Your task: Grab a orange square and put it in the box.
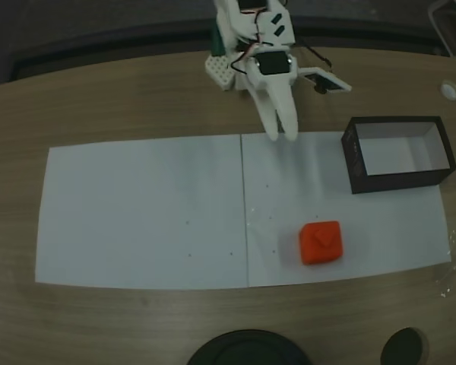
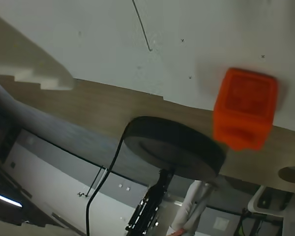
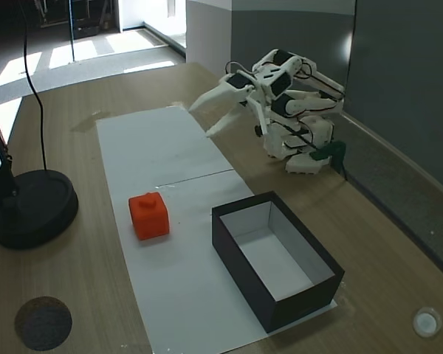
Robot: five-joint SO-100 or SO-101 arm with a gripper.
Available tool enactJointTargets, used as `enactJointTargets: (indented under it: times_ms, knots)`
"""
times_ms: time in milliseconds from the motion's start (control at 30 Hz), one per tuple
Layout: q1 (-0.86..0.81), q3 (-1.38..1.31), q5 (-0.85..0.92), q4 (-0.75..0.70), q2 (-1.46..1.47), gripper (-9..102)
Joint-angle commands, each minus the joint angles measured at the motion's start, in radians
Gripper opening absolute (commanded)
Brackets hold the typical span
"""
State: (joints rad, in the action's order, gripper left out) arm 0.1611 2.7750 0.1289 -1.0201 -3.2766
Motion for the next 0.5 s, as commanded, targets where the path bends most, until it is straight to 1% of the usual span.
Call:
enactJointTargets:
  times_ms: [0, 167, 300, 367, 467]
  knots:
    - [0.044, -0.207, 0.005, 0.028, 0.259, 29]
    - [0.11, -0.572, 0.005, 0.018, 0.819, 29]
    - [0.118, -0.879, -0.006, 0.014, 1.238, 29]
    - [0.118, -1.028, -0.02, -0.021, 1.414, 29]
    - [0.12, -1.239, -0.032, -0.112, 1.634, 29]
